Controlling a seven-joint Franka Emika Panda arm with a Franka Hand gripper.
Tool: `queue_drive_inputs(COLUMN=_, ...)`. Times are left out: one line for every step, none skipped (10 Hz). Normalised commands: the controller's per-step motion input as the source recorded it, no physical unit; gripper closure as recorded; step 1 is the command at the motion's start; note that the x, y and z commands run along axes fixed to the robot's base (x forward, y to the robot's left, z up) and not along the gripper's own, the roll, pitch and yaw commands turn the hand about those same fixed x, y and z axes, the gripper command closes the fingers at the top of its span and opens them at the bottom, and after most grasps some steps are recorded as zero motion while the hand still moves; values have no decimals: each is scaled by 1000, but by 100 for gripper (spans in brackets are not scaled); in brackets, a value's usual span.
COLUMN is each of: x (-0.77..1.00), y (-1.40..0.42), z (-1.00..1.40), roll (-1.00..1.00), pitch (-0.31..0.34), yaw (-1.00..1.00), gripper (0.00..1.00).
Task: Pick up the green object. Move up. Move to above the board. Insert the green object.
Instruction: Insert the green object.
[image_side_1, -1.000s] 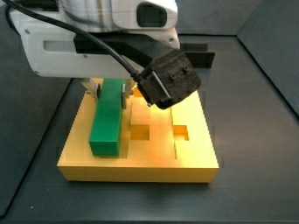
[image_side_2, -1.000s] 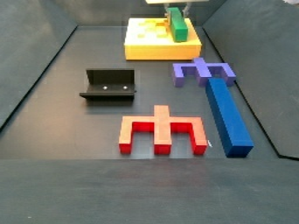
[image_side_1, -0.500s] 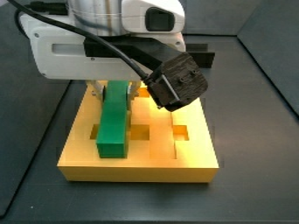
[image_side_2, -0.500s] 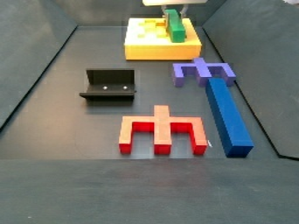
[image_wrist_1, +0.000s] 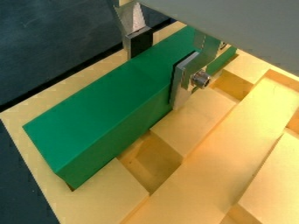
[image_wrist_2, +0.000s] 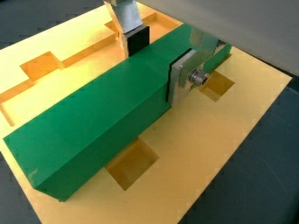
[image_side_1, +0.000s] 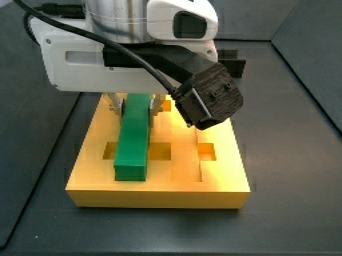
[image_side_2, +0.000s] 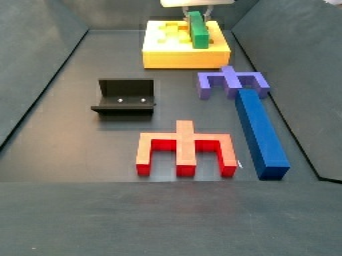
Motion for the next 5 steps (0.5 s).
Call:
queue_drive_inputs(x=29, y=0, z=-434, roll=-39, pitch=-74, yaw=-9, gripper=100)
queue_drive_inputs(x=0, y=0, z=-463, roll=-104, pitch=-119, yaw=0, gripper=100)
queue_drive_inputs(x=-3, y=0, z=-417, roll=-161, pitch=-130, yaw=0, gripper=100)
queue_drive_inputs(x=-20, y=0, z=-303, roll=-137, pitch=-116, yaw=34, gripper=100)
queue_drive_inputs(x=0, y=0, z=0, roll=0, pitch=0, yaw=0, gripper=100)
